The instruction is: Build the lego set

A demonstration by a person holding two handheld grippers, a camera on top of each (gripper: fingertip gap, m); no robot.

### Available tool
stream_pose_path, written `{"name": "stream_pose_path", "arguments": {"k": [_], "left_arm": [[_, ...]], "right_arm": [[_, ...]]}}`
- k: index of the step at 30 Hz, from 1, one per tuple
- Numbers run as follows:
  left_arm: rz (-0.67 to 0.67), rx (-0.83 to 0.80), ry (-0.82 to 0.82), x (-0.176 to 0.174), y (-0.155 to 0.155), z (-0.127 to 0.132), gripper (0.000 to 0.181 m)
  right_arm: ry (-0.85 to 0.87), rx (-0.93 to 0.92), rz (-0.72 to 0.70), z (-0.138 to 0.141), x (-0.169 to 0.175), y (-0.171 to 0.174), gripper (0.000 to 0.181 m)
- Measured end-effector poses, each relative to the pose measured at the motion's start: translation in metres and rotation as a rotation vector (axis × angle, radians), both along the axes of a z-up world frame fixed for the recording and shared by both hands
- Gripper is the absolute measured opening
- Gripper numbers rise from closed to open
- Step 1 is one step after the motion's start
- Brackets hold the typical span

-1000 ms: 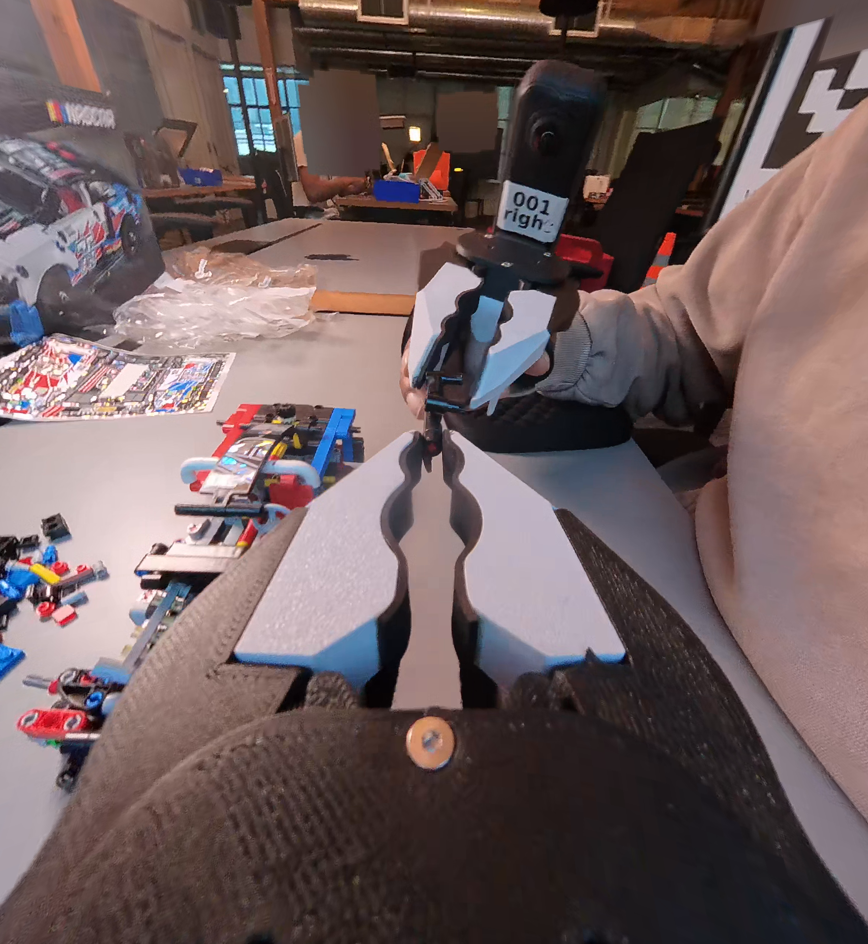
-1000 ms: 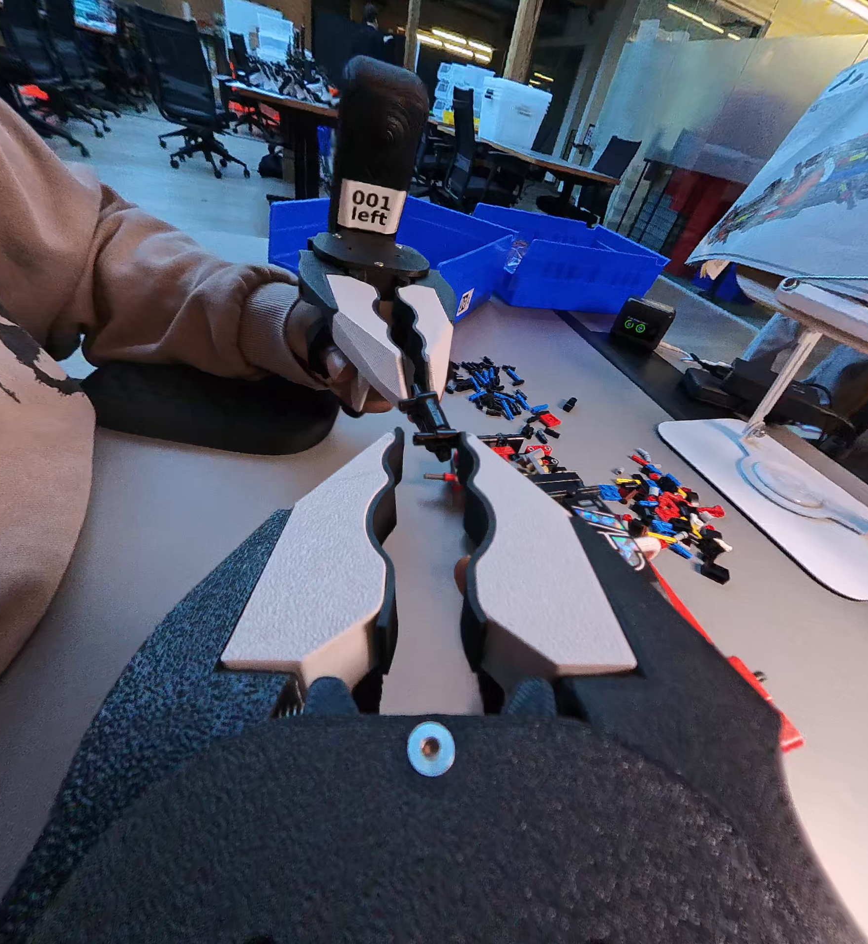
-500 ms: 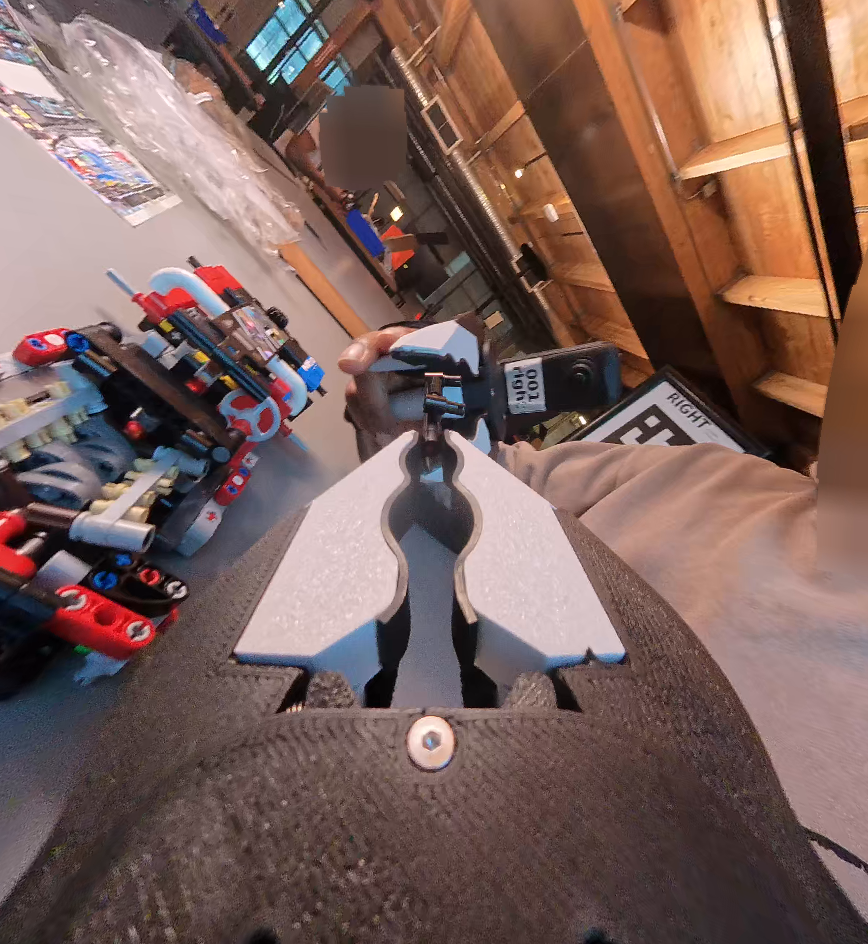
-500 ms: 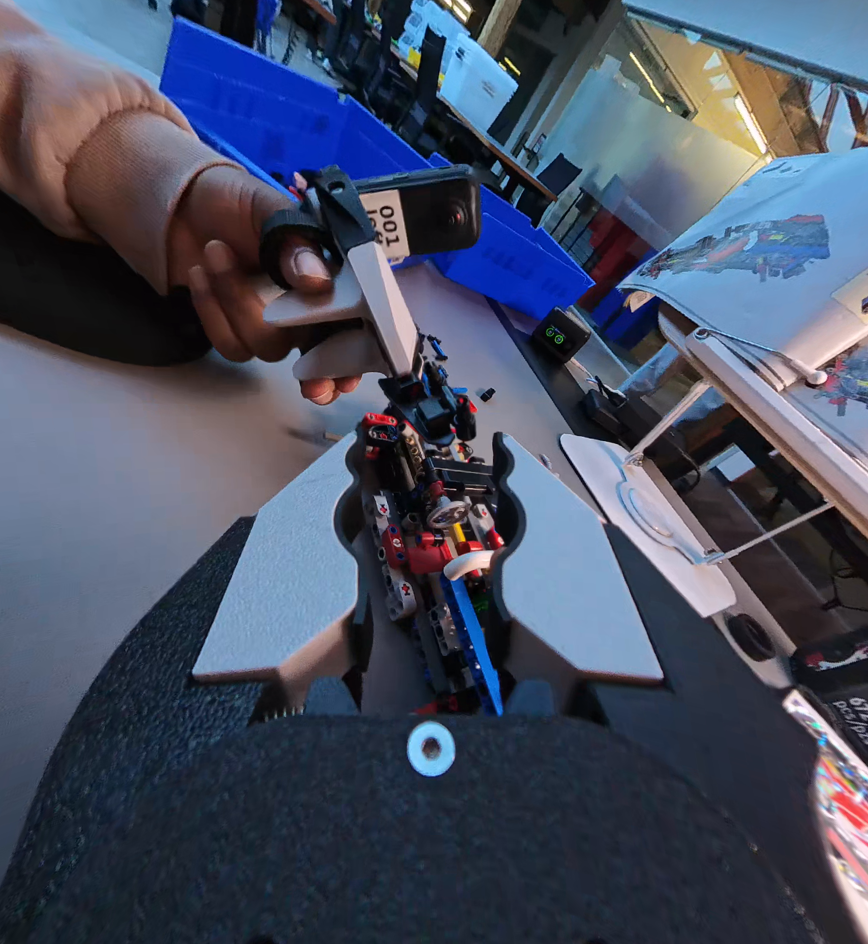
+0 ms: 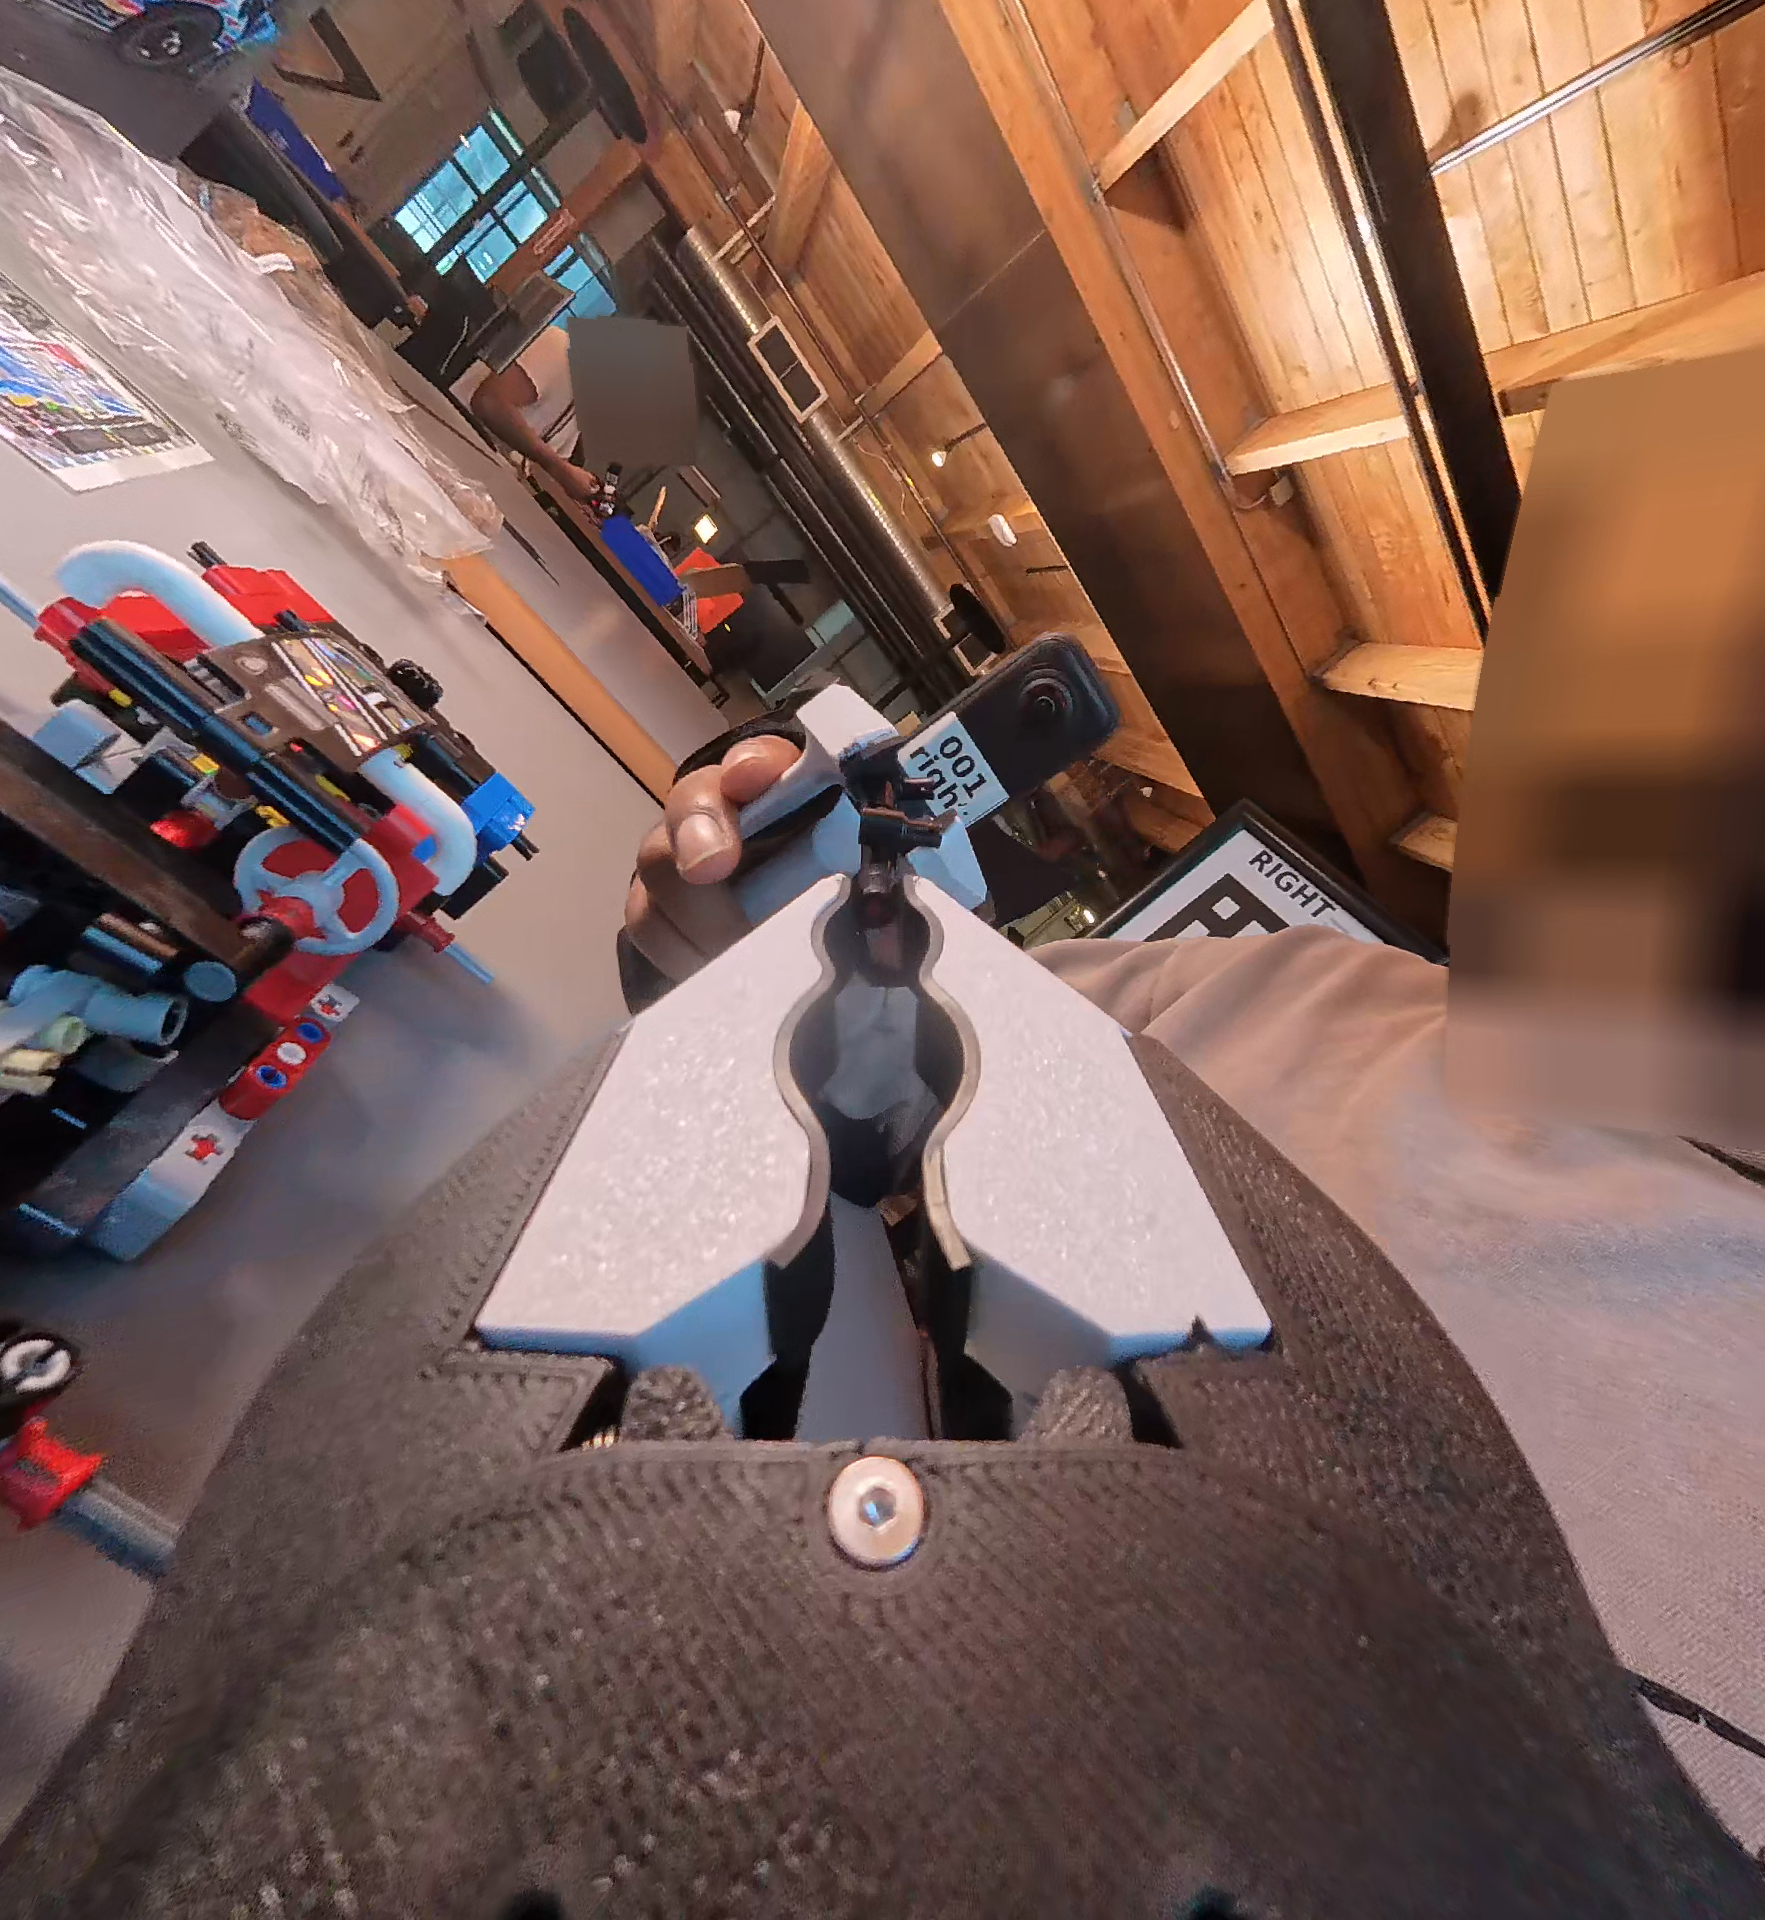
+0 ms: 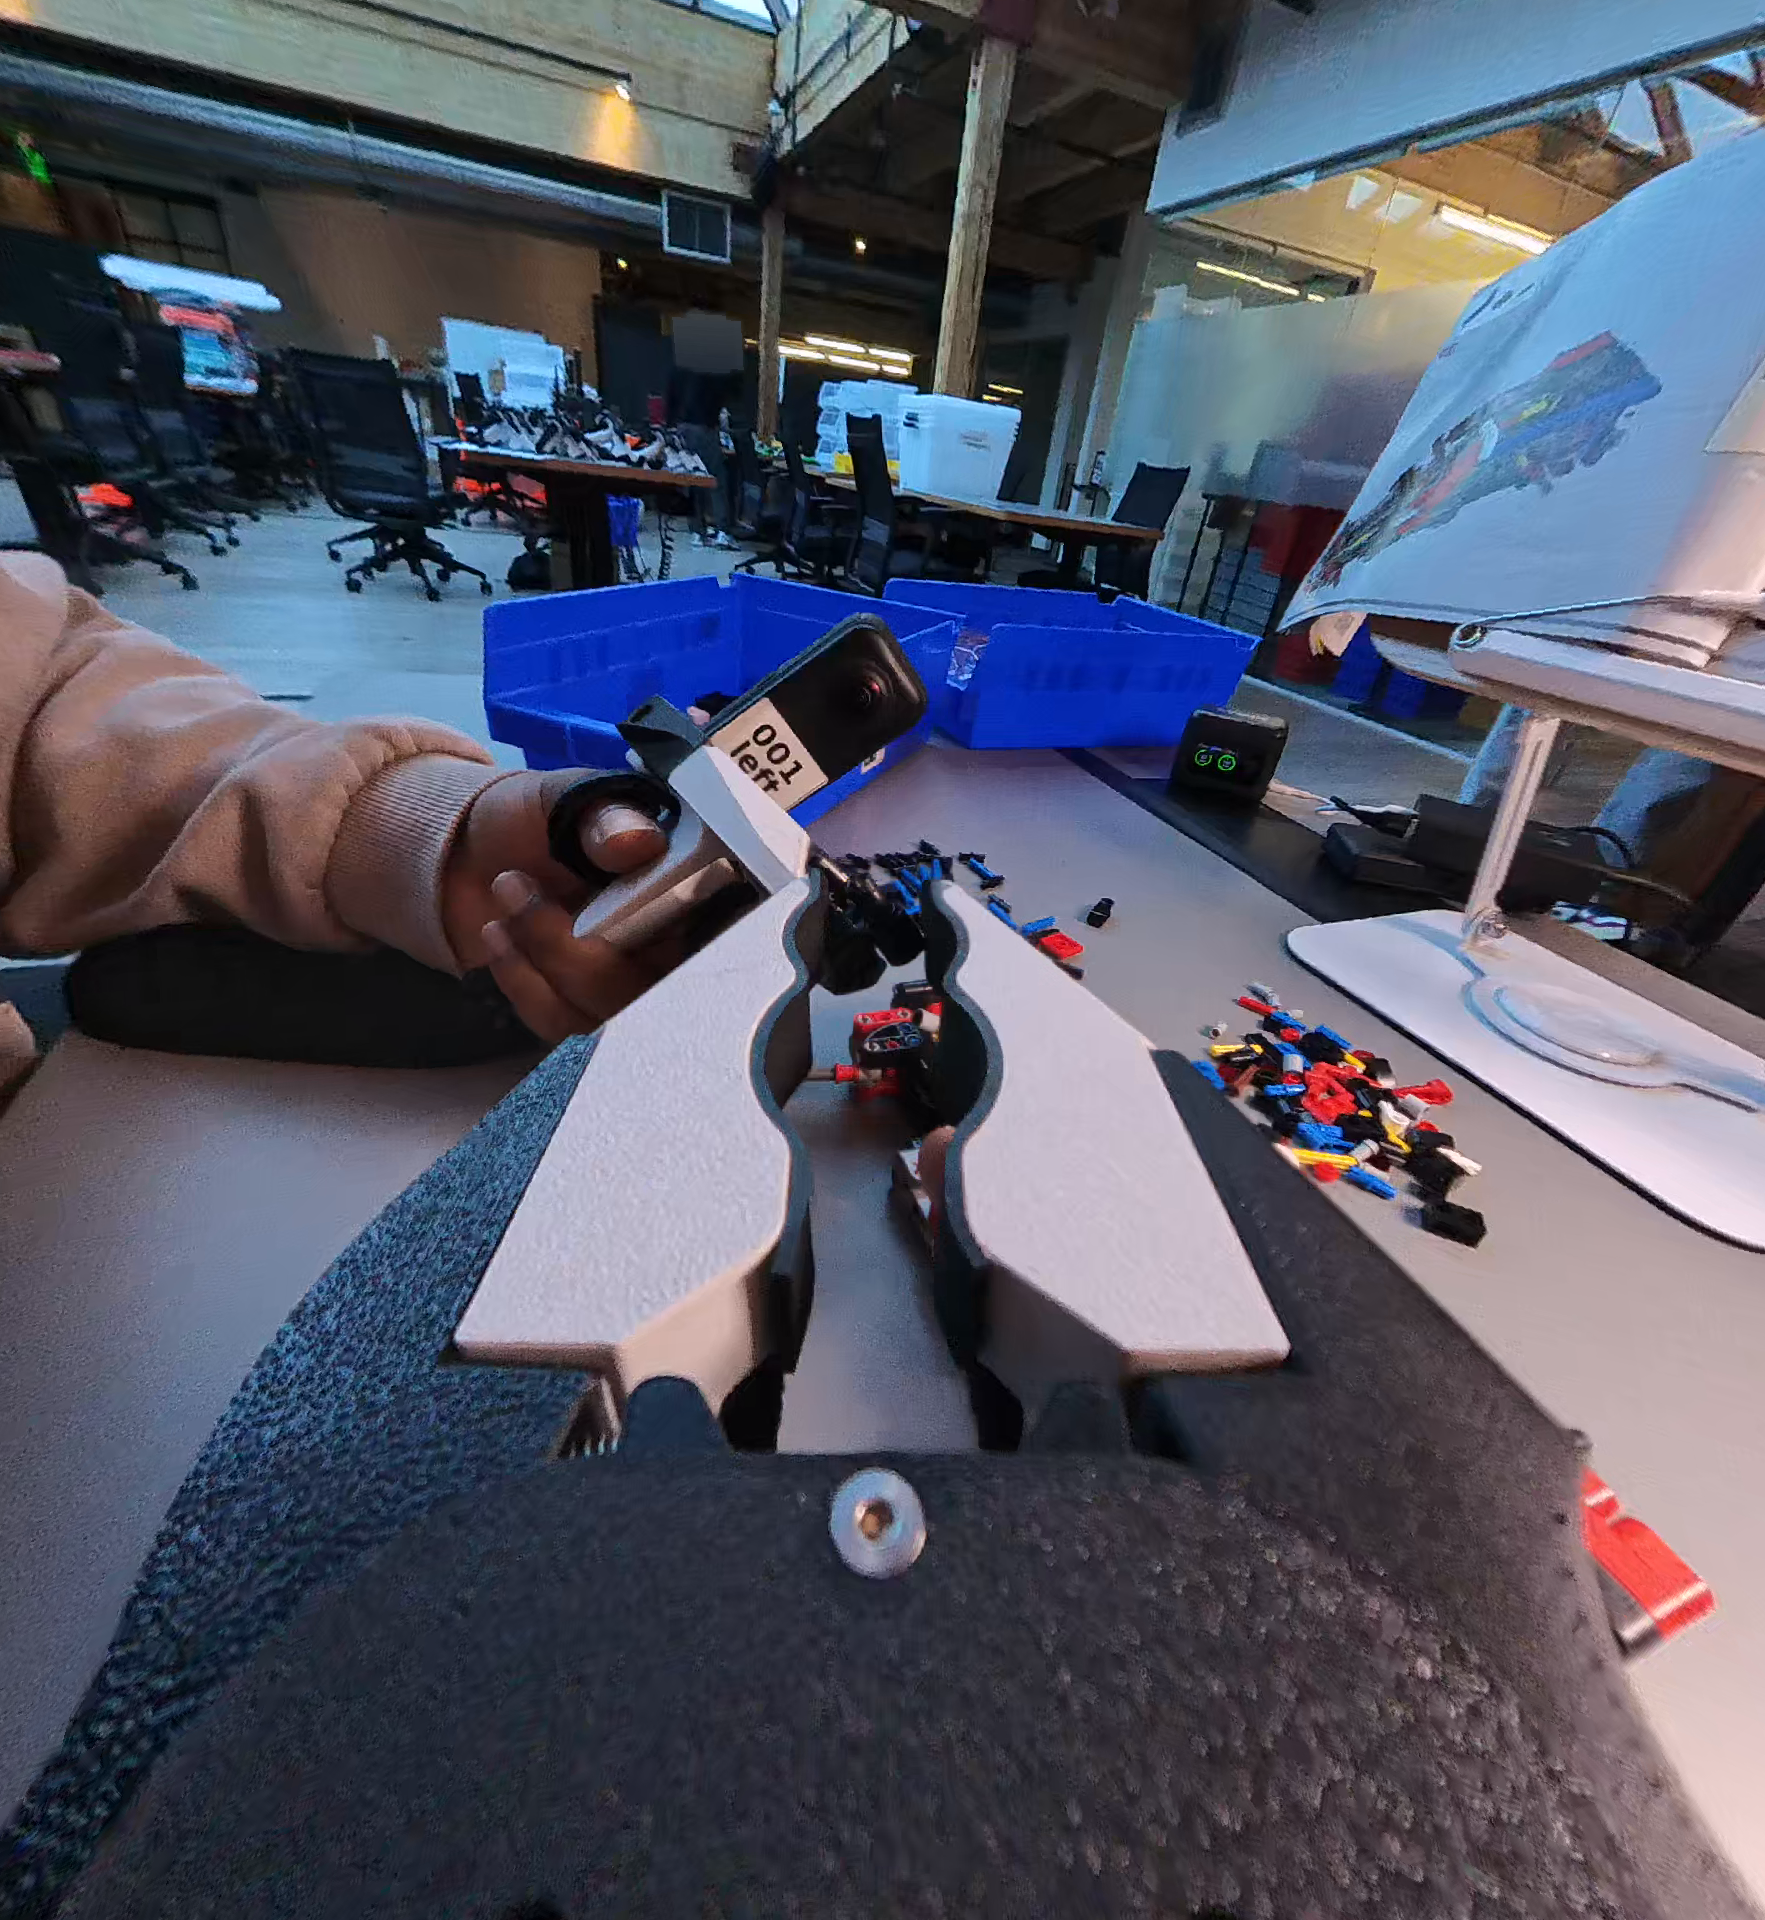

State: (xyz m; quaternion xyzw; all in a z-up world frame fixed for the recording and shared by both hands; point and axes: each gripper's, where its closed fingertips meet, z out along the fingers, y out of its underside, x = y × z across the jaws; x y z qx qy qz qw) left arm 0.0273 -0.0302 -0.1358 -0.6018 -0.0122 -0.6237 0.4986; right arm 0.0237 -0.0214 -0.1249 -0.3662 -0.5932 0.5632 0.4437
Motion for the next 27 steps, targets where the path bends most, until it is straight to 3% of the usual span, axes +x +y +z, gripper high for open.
{"name": "stream_pose_path", "arguments": {"k": [10,27], "left_arm": [[0.035,0.071,-0.005,0.000,-0.001,0.006,0.004],[0.054,0.109,0.011,-0.003,-0.002,0.008,0.005]], "right_arm": [[-0.034,-0.188,0.063,0.004,0.002,-0.002,0.016],[-0.071,-0.246,0.134,0.001,0.004,-0.009,0.007]]}}
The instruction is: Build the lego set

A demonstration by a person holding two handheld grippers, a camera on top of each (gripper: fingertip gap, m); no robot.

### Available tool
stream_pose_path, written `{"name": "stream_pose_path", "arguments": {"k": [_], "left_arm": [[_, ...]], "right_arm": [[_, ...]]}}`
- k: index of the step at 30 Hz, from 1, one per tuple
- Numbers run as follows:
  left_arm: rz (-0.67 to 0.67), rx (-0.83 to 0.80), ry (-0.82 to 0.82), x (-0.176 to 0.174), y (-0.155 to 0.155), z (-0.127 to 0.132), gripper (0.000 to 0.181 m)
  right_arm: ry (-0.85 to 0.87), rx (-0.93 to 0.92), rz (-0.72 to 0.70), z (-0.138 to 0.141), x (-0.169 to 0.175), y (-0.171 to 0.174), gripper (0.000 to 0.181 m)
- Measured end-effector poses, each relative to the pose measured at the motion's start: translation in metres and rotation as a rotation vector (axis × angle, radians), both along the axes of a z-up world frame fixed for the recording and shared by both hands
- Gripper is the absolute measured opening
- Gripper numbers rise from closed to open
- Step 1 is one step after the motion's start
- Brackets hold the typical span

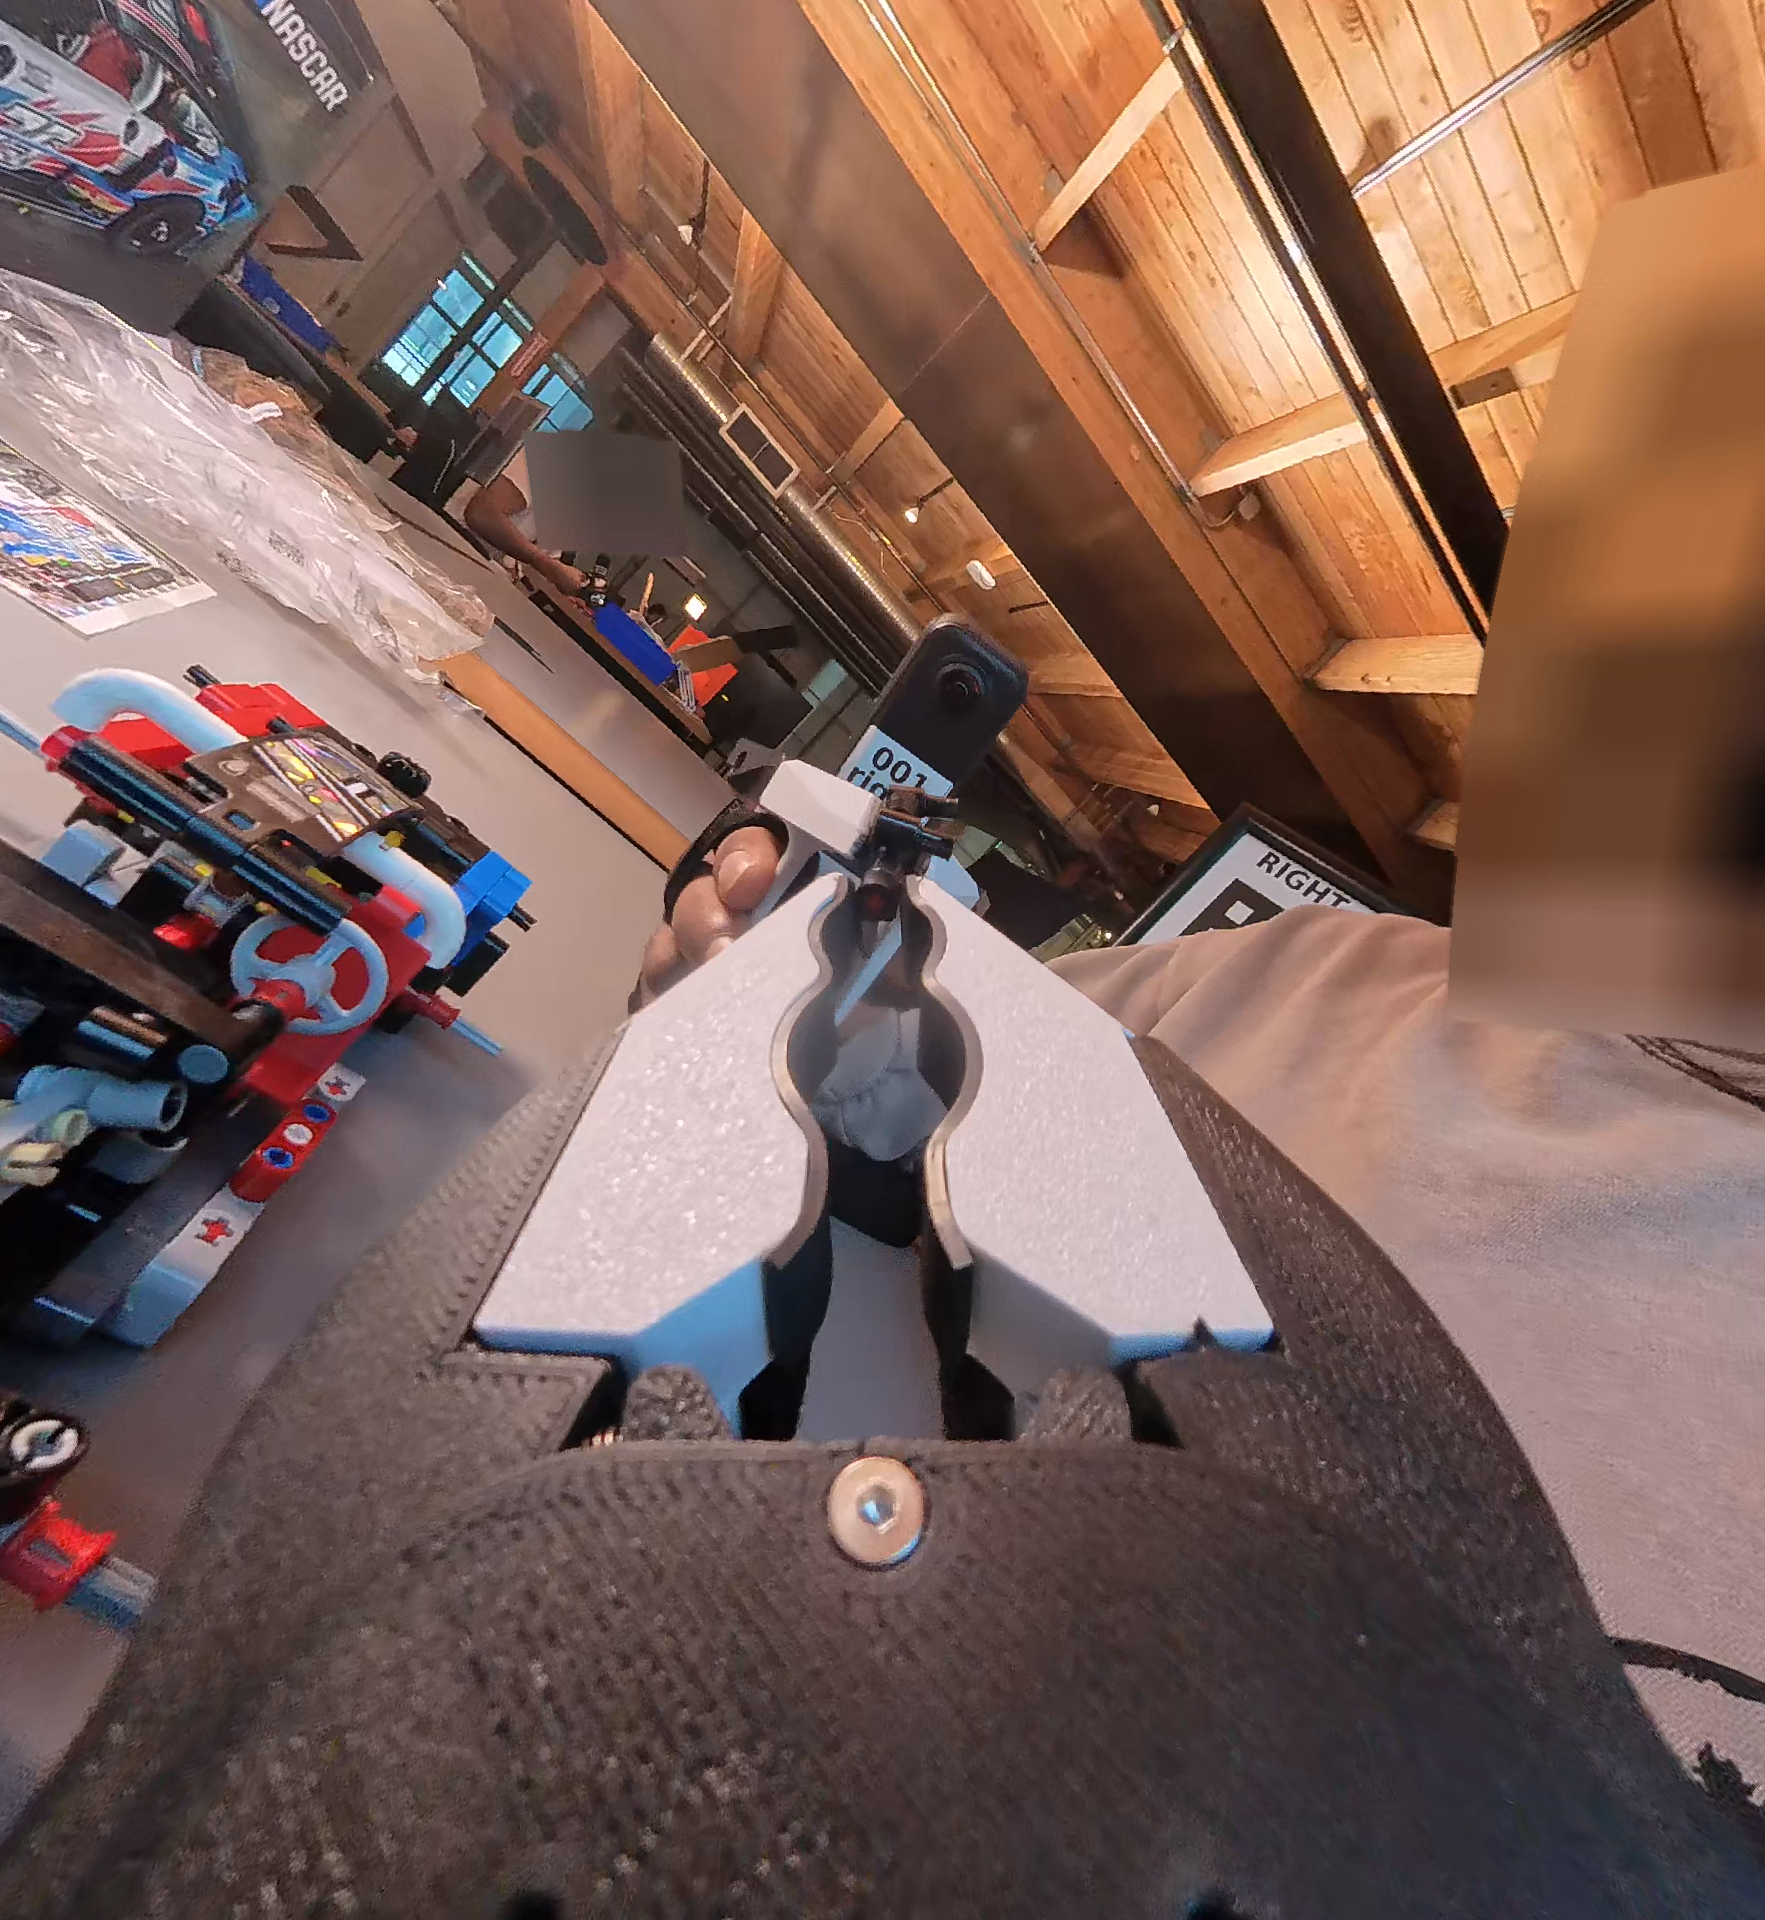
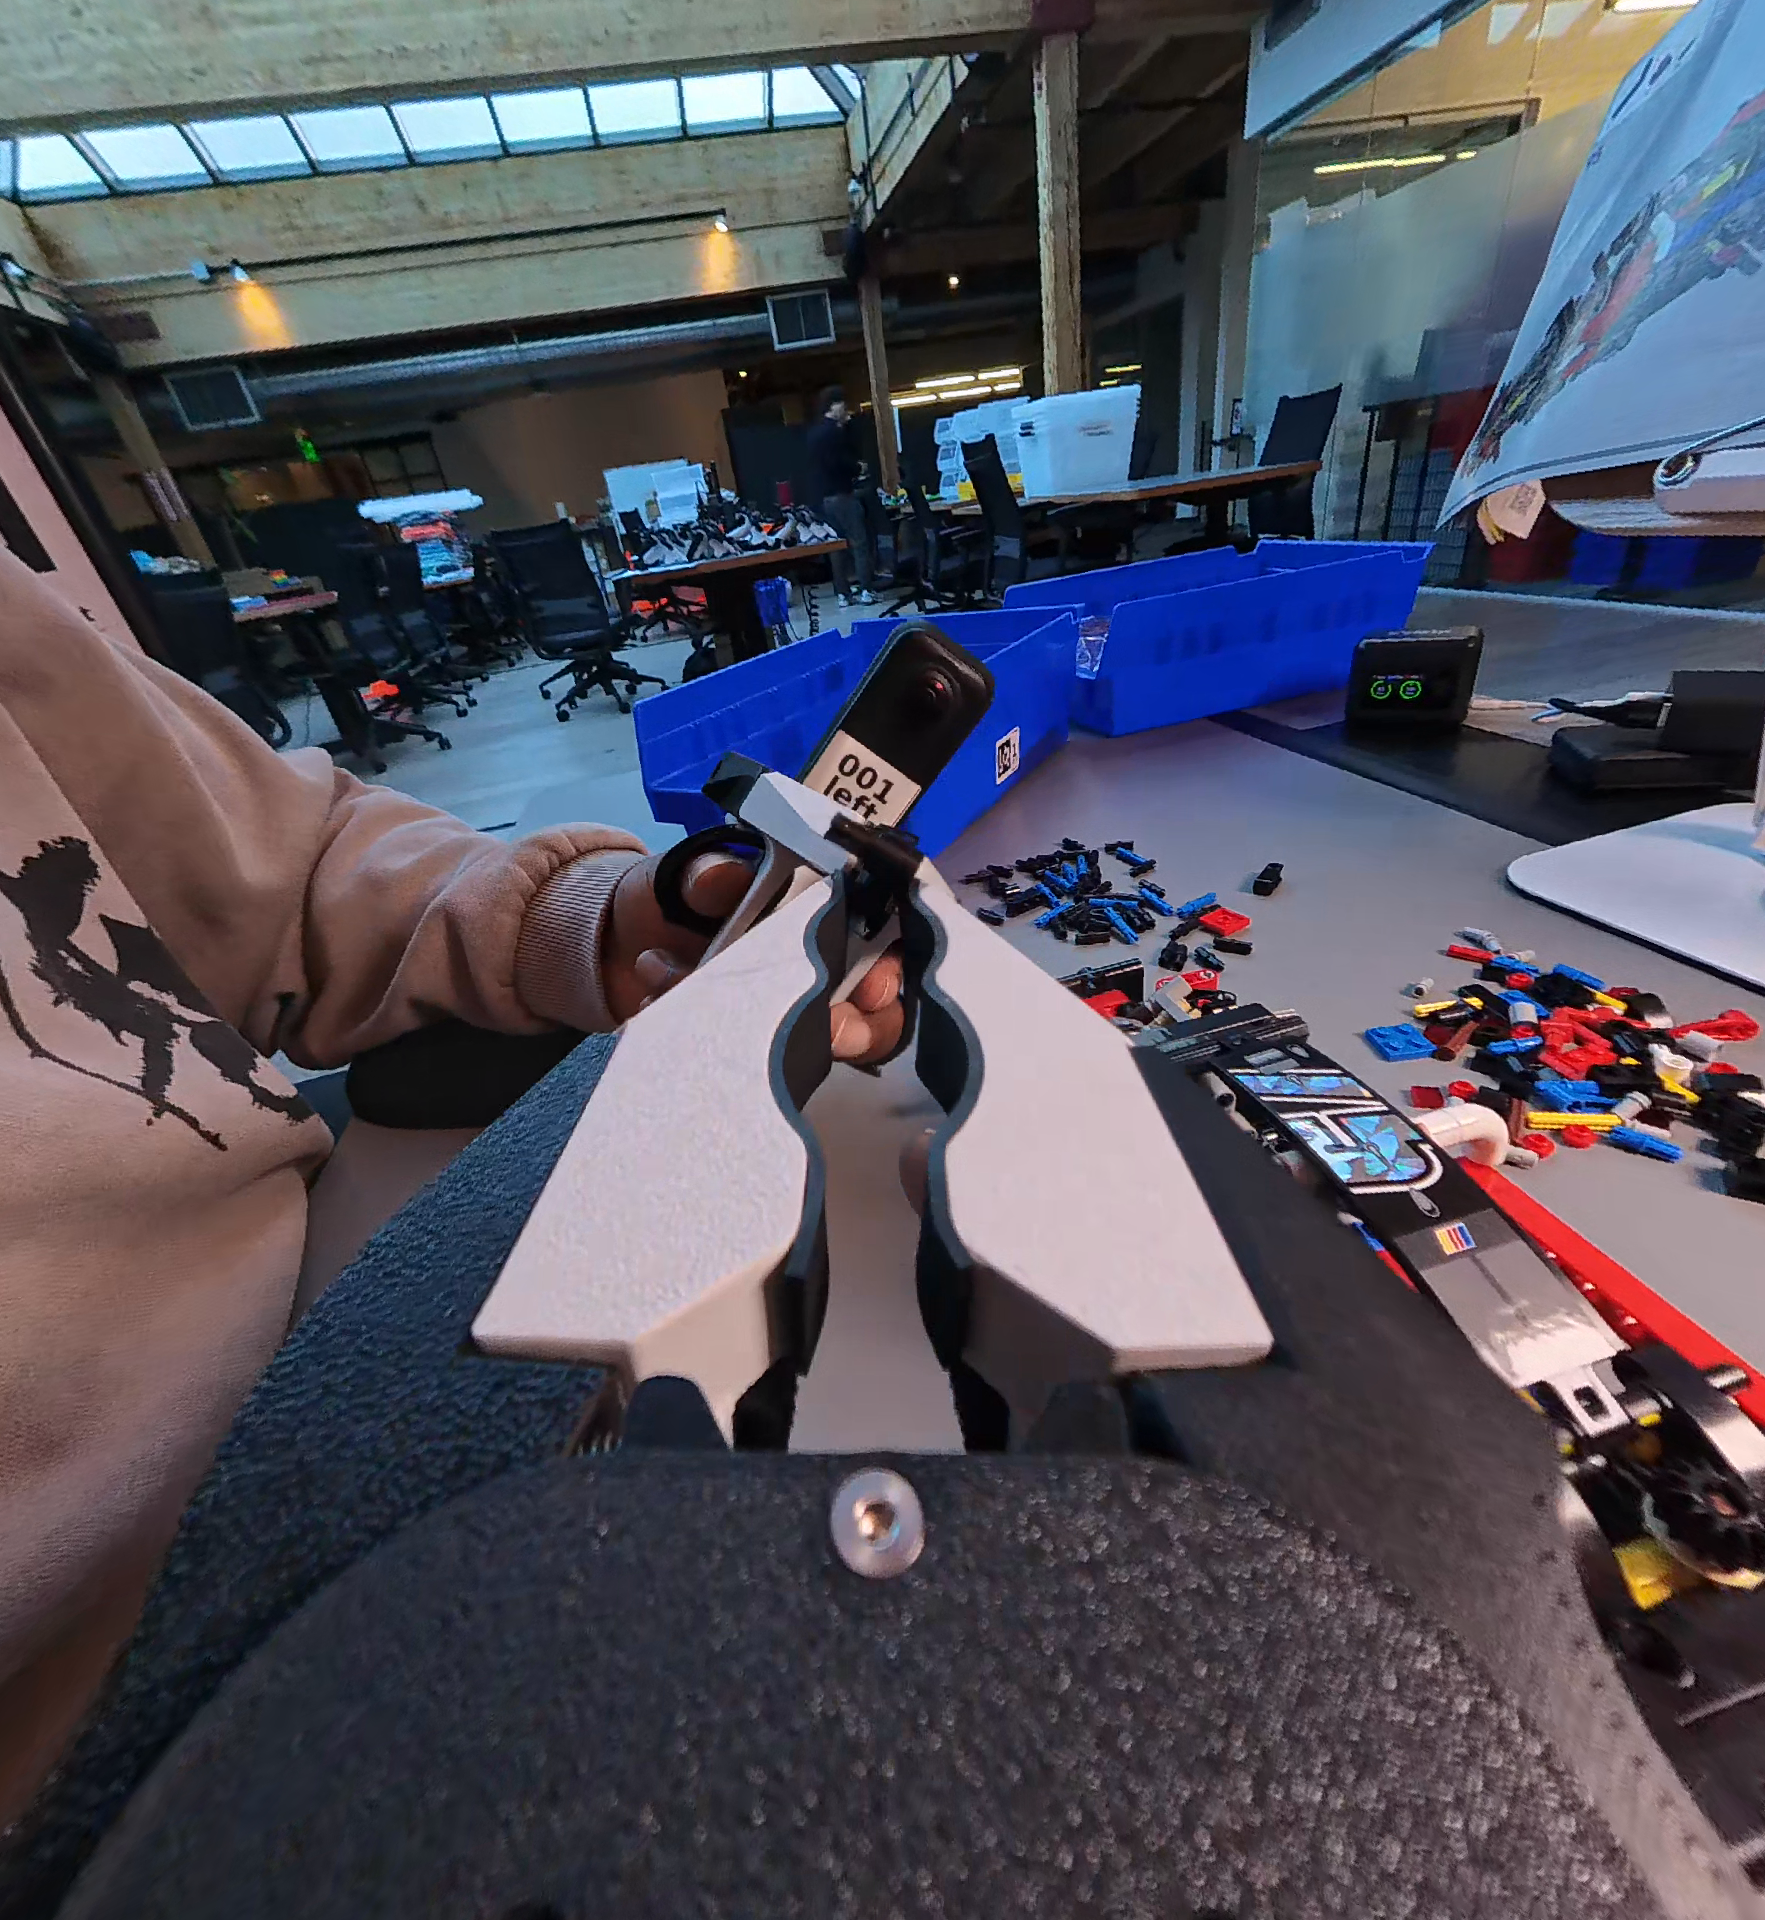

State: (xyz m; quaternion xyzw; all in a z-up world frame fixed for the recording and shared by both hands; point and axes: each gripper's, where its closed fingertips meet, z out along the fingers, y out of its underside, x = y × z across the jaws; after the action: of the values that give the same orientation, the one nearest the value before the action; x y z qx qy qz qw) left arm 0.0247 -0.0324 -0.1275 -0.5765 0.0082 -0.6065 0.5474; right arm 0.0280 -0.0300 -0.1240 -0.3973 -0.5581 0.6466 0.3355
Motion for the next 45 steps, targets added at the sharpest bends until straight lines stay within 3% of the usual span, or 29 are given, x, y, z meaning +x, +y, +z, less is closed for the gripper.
{"name": "stream_pose_path", "arguments": {"k": [11,15,18,22,26,37,45], "left_arm": [[0.123,0.075,0.296,-0.003,-0.002,-0.003,0.009],[0.205,0.115,0.410,-0.011,-0.002,-0.002,0.021],[0.306,0.172,0.652,-0.015,0.000,-0.011,0.029],[0.433,0.288,1.014,-0.013,0.002,-0.022,0.028],[0.465,0.380,1.214,-0.004,0.002,-0.030,0.019],[0.461,0.410,1.298,0.000,0.000,-0.035,0.012],[0.387,0.354,1.125,0.004,-0.003,-0.029,0.012]], "right_arm": [[0.006,-0.112,0.031,0.010,0.006,0.004,0.006],[-0.025,-0.145,0.014,0.007,0.005,0.012,0.006],[-0.078,-0.193,0.027,0.001,0.004,0.013,0.006],[-0.150,-0.254,0.048,-0.007,0.001,0.011,0.006],[-0.236,-0.344,0.097,-0.017,-0.001,0.003,0.006],[-0.325,-0.538,0.149,-0.024,-0.002,0.004,0.005],[-0.305,-0.538,0.171,-0.020,0.000,0.003,0.007]]}}
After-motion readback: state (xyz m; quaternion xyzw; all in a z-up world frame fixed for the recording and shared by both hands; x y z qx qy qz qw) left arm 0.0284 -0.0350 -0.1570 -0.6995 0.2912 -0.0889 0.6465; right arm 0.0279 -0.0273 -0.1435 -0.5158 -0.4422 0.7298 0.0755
